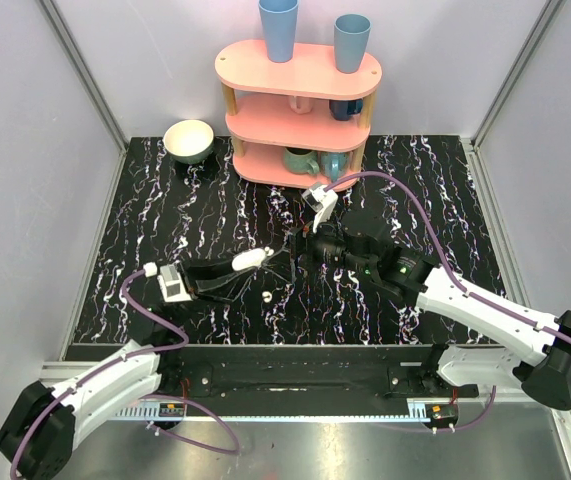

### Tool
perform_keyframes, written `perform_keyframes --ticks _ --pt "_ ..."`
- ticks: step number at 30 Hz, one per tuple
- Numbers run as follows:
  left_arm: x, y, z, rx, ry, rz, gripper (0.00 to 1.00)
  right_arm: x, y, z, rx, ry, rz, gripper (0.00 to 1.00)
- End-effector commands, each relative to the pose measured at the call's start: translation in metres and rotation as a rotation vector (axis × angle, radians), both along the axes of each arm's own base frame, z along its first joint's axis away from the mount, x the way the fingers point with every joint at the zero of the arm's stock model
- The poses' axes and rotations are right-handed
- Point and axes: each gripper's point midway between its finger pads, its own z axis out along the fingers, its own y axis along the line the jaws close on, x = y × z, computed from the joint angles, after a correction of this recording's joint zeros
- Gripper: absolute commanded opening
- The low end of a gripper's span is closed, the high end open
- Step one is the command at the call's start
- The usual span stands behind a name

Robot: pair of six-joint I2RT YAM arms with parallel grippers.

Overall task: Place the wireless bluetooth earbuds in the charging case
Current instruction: Open the charging case.

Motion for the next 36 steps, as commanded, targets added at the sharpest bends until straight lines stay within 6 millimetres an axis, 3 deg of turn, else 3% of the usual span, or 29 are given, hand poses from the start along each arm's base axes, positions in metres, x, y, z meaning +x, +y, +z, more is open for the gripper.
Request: perform_keyframes --ticks 1,19,36 --pt "-0.028 -0.003 0.019 -0.018 -0.125 -0.104 0.0 0.008 0.001 0.027 0.073 -0.056 -0.029 0.91" --pt "-0.048 0.002 0.011 0.003 -0.239 -0.115 0.0 0.016 0.003 0.037 0.13 -0.039 -0.075 0.94" --pt "-0.045 0.001 -0.007 0.043 -0.22 -0.098 0.0 0.02 0.008 0.059 0.209 -0.031 -0.086 0.97"
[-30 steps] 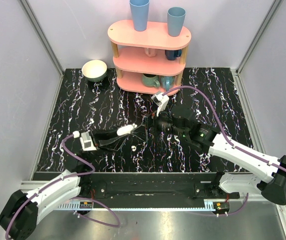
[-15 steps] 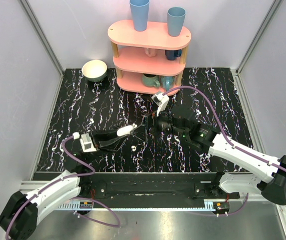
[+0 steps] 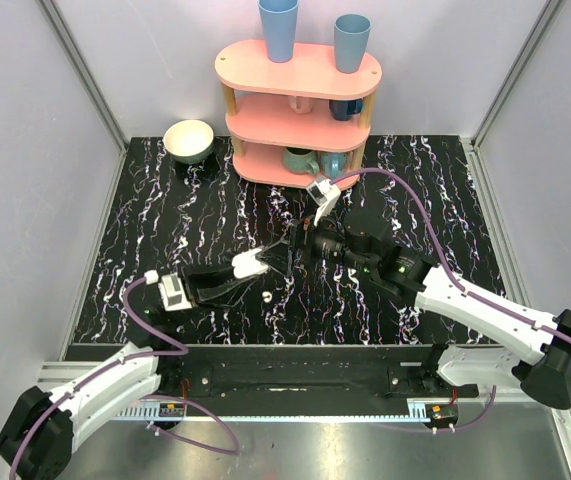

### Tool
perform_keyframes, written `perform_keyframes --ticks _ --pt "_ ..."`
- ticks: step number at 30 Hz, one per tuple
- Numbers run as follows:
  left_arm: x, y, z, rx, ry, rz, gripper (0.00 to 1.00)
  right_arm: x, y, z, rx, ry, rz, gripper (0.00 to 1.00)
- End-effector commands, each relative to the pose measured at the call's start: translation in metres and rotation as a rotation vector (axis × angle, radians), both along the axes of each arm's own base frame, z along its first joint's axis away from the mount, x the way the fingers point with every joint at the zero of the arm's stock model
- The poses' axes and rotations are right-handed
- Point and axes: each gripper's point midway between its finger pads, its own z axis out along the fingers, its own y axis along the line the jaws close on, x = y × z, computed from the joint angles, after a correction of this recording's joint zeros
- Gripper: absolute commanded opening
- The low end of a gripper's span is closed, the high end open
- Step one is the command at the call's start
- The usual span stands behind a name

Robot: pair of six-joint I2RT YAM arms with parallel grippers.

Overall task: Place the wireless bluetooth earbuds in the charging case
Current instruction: Open the charging case.

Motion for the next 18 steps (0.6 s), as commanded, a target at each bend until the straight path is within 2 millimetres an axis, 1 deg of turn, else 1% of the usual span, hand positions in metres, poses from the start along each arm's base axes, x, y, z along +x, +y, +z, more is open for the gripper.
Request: perform_keyframes --ticks 1,4,7,8,10,11,12,14,18 --pt "-0.029 0.007 -0.005 -0.022 -0.119 -0.053 0.0 0.015 0.001 0.04 0.107 -0.059 -0.056 0.97" --pt "-0.024 0.009 -0.007 -0.027 -0.104 -0.025 0.0 0.011 0.003 0.041 0.11 -0.066 -0.028 0.97" --pt "-0.01 0.014 -0.012 -0.037 -0.056 0.044 0.0 0.001 0.004 0.048 0.138 -0.103 0.027 0.97" --pt "-0.001 0.016 -0.018 -0.036 -0.016 0.082 0.0 -0.003 0.001 0.054 0.156 -0.12 0.038 0.97" --pt "0.005 0.02 -0.021 -0.04 -0.005 0.121 0.0 -0.01 0.0 0.058 0.179 -0.152 0.066 0.96" --pt "0.011 0.024 -0.022 -0.053 0.017 0.155 0.0 -0.012 -0.003 0.061 0.191 -0.162 0.067 0.96" --pt "0.012 0.026 -0.026 -0.054 0.02 0.168 0.0 -0.013 -0.004 0.062 0.199 -0.17 0.069 0.96" --pt "0.016 0.031 -0.024 -0.079 0.031 0.201 0.0 -0.014 -0.006 0.064 0.203 -0.18 0.069 0.96" --pt "0.019 0.036 -0.028 -0.089 0.045 0.228 0.0 -0.014 -0.01 0.067 0.207 -0.197 0.057 0.96"
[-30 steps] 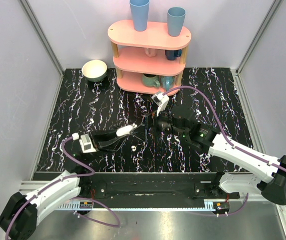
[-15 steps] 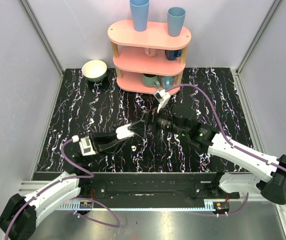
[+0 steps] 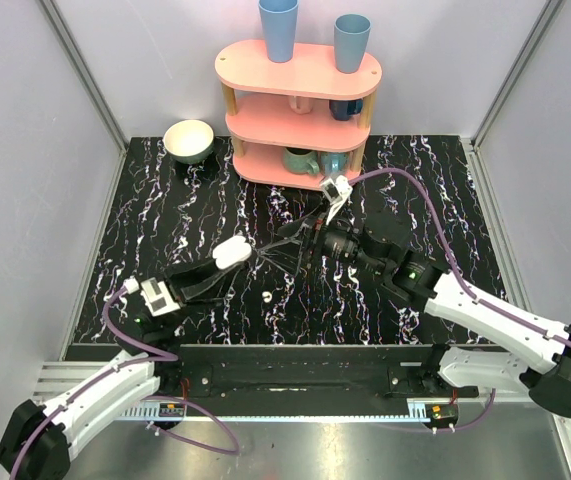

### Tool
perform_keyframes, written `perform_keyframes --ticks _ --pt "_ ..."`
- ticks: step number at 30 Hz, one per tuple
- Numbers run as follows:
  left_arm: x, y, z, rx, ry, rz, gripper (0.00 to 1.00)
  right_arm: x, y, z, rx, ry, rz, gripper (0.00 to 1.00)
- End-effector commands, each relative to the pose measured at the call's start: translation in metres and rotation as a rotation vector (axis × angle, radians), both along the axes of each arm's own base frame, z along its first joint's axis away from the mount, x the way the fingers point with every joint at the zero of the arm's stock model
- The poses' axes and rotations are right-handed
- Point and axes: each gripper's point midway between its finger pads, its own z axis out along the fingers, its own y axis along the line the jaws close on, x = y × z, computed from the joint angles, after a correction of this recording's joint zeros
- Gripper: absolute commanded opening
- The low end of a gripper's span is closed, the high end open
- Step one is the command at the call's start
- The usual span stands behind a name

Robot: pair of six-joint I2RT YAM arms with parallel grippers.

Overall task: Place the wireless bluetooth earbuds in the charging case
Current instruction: Open the charging case, then pick up the left earbud from the center of the board.

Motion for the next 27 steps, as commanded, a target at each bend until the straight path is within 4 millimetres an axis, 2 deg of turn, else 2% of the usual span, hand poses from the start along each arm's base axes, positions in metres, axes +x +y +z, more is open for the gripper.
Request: perform_keyframes --ticks 1,4,7,10,11,12,13,19,21,22,24,25,26,27 --pt "0.012 0.013 -0.057 0.013 0.105 0.089 0.0 0.0 -0.009 0.027 0.071 -0.093 -0.014 0.96" --pt "0.015 0.02 -0.056 -0.018 0.113 0.124 0.0 0.008 -0.017 0.021 0.057 -0.098 -0.078 0.93" --pt "0.017 0.028 -0.054 -0.04 0.108 0.163 0.0 0.021 -0.026 0.003 -0.002 -0.064 -0.171 0.84" --pt "0.017 0.03 -0.052 -0.037 0.096 0.181 0.0 0.043 -0.041 -0.029 -0.083 0.021 -0.31 0.8" --pt "0.02 0.029 -0.056 -0.015 0.113 0.19 0.0 0.049 -0.046 -0.049 -0.125 0.069 -0.346 0.79" --pt "0.018 0.031 -0.051 -0.026 0.098 0.193 0.0 0.053 -0.049 -0.059 -0.145 0.095 -0.362 0.76" --pt "0.021 0.03 -0.055 -0.007 0.117 0.198 0.0 0.06 -0.051 -0.075 -0.177 0.127 -0.381 0.75" --pt "0.018 0.035 -0.045 -0.009 0.099 0.218 0.0 0.073 -0.047 -0.152 -0.325 0.271 -0.359 0.65" --pt "0.018 0.035 -0.043 -0.011 0.099 0.221 0.0 0.082 -0.046 -0.16 -0.349 0.28 -0.364 0.6" --pt "0.017 0.036 -0.042 -0.012 0.097 0.221 0.0 0.081 -0.04 -0.171 -0.376 0.294 -0.337 0.58" --pt "0.017 0.035 -0.042 -0.013 0.098 0.216 0.0 0.083 -0.03 -0.174 -0.394 0.269 -0.286 0.53" --pt "0.017 0.036 -0.041 -0.018 0.1 0.216 0.0 0.083 -0.023 -0.19 -0.436 0.264 -0.252 0.49" --pt "0.018 0.036 -0.041 -0.024 0.109 0.215 0.0 0.086 -0.017 -0.191 -0.461 0.226 -0.223 0.43" --pt "0.018 0.036 -0.041 -0.025 0.111 0.213 0.0 0.086 -0.012 -0.2 -0.494 0.227 -0.213 0.43"
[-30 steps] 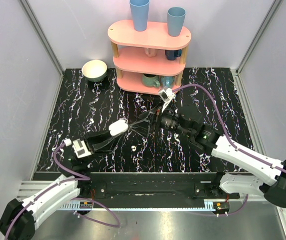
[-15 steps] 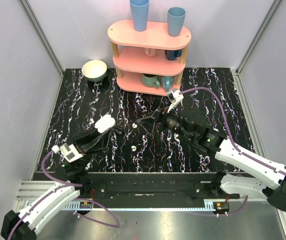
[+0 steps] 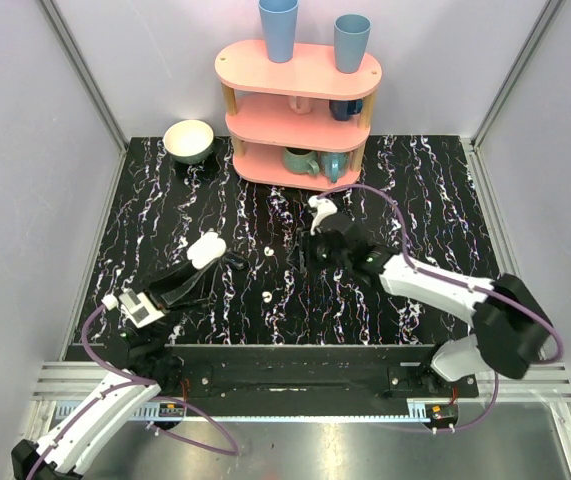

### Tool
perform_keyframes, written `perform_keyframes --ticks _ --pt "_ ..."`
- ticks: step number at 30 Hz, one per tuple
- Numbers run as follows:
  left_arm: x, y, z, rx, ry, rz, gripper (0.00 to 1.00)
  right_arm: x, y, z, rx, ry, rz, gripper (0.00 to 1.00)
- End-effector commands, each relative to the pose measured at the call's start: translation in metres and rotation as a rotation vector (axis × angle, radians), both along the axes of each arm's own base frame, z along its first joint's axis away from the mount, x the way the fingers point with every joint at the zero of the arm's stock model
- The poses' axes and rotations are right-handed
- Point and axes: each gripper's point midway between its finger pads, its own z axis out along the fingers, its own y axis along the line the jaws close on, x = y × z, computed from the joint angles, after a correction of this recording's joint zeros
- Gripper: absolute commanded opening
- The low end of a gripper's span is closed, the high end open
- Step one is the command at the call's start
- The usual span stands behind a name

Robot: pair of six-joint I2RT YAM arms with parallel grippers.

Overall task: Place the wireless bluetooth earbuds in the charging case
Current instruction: Pick up the left earbud from the center of the board.

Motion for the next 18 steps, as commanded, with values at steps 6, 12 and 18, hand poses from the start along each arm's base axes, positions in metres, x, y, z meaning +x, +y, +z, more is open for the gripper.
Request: perform_keyframes --ticks 6,12,18 --pt "0.017 -0.012 -0.055 0.05 0.115 -0.013 0.0 0.028 0.037 -0.035 -0.182 -0.07 0.157 0.44" --pt "0.016 -0.011 -0.056 0.039 0.117 -0.018 0.0 0.035 0.057 -0.045 -0.206 -0.101 0.254 0.45" --pt "0.016 -0.008 -0.055 0.024 0.12 -0.01 0.0 0.045 0.079 -0.051 -0.184 -0.115 0.309 0.42"
